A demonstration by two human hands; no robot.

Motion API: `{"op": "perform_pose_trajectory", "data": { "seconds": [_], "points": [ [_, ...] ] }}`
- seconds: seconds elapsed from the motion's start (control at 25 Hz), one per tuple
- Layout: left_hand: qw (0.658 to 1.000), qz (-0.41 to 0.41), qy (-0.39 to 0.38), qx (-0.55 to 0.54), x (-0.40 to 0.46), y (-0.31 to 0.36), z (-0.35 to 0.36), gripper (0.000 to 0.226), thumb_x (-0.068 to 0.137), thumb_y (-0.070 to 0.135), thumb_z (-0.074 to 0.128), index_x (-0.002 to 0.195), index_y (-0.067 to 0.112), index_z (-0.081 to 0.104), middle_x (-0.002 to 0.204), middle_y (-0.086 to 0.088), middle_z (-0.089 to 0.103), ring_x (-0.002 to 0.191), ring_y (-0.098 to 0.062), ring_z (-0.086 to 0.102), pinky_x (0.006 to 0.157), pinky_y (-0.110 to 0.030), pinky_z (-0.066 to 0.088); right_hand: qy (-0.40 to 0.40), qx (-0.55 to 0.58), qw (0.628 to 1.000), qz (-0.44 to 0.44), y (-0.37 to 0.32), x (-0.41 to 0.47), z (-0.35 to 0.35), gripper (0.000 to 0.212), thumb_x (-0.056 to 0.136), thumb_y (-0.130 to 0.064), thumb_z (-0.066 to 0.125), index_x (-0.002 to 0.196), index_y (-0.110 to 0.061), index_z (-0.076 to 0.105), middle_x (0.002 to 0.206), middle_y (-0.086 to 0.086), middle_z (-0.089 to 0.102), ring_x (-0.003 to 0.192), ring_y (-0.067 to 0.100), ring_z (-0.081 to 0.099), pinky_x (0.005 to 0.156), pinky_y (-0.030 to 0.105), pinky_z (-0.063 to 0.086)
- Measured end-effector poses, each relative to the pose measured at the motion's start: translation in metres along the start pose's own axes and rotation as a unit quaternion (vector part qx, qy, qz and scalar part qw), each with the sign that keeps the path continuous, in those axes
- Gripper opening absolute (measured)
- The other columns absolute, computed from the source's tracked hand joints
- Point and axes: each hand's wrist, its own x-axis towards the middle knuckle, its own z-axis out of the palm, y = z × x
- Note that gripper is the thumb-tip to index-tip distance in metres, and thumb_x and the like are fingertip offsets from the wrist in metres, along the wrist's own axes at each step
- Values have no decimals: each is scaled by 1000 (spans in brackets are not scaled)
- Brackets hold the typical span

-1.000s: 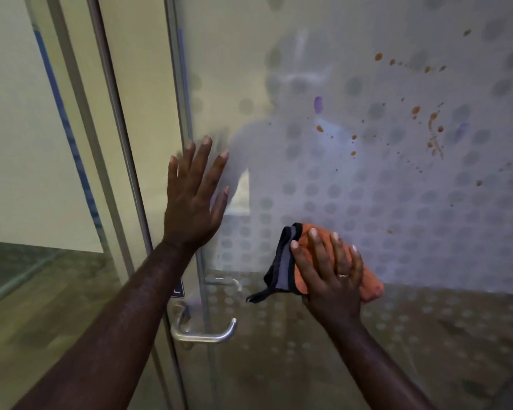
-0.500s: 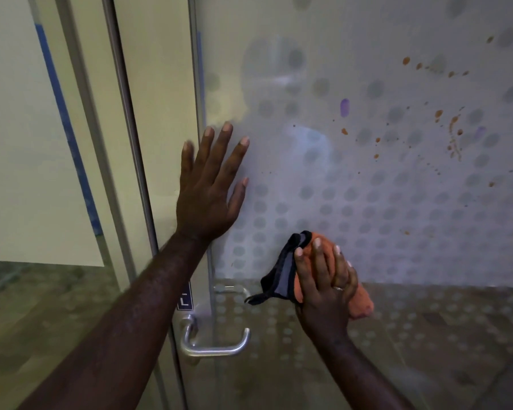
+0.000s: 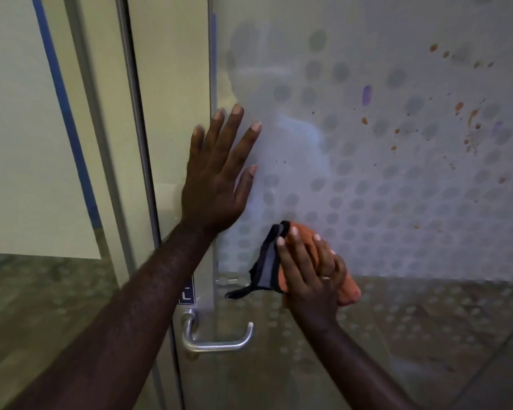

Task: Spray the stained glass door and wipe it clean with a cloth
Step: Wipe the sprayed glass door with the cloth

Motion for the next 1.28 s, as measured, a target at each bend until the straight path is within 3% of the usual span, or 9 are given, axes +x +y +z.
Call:
{"op": "perform_pose_trajectory", "data": {
  "seconds": [0.28, 0.48, 0.56, 0.68, 0.76, 0.88, 0.96, 1.12, 1.28],
  "points": [
    [1000, 8, 4, -3, -1, 1, 0, 54, 104, 30, 42, 154, 16, 27, 158, -20, 34, 149, -38, 25, 125, -46, 8, -2, 1, 988, -157, -44, 19, 10, 48, 99, -23, 39, 147, -26, 38, 156, -5, 33, 142, 26, 30, 99, 49, 36],
    [1000, 3, 20, -14, -1, 1, 1, 54, 104, 29, 44, 153, 14, 29, 157, -22, 34, 148, -38, 25, 125, -46, 8, 40, 0, 996, 83, 29, 36, -10, 62, 90, -26, 54, 147, -26, 32, 155, 2, 32, 139, 30, 28, 102, 51, 29],
    [1000, -3, 17, -19, -3, 4, 1, 54, 104, 29, 44, 153, 13, 29, 158, -22, 33, 149, -38, 24, 125, -46, 7, 57, 27, 970, 236, 59, 24, -16, 75, 78, -24, 70, 144, -20, 36, 151, 12, 38, 136, 32, 31, 105, 54, 27],
    [1000, -15, -7, -24, -9, 15, 2, 55, 103, 32, 43, 153, 14, 27, 159, -19, 32, 150, -36, 21, 124, -48, 8, 78, 63, 920, 378, 48, 12, -13, 78, 69, -29, 61, 142, -16, 37, 149, 16, 40, 134, 33, 31, 106, 63, 27],
    [999, -23, -24, -27, -13, 26, 7, 57, 102, 33, 44, 153, 16, 25, 160, -17, 30, 152, -30, 15, 124, -49, 8, 62, 85, 923, 371, 25, 17, -13, 86, 62, -23, 68, 141, -19, 34, 150, 13, 36, 134, 30, 29, 106, 63, 24],
    [998, -37, -20, -40, -11, 38, 15, 60, 100, 33, 46, 154, 15, 25, 161, -15, 27, 153, -22, 9, 126, -44, 7, 33, 68, 974, 212, 22, 39, -15, 101, 57, -14, 87, 142, -21, 32, 151, 5, 26, 135, 27, 27, 102, 52, 24],
    [997, -60, 2, -51, -8, 43, 19, 62, 100, 32, 48, 154, 13, 25, 161, -16, 27, 153, -21, 10, 126, -44, 9, 48, 23, 987, 154, 52, 60, -24, 93, 65, -17, 85, 143, -22, 34, 152, 4, 29, 134, 29, 30, 99, 48, 25],
    [990, -103, 44, -80, -9, 47, 24, 64, 100, 39, 45, 153, 9, 25, 161, -12, 23, 154, -17, 10, 126, -38, 9, 117, 46, 928, 352, 130, 68, -42, 72, 78, -34, 57, 145, -24, 34, 152, 5, 37, 134, 32, 33, 107, 52, 25],
    [986, -111, 61, -105, -15, 45, 29, 67, 101, 48, 39, 156, 13, 21, 163, -10, 20, 155, -18, 11, 126, -37, 10, 80, 84, 925, 363, 94, 27, -32, 78, 69, -38, 49, 143, -20, 35, 149, 13, 42, 132, 36, 34, 107, 56, 25]
  ]
}}
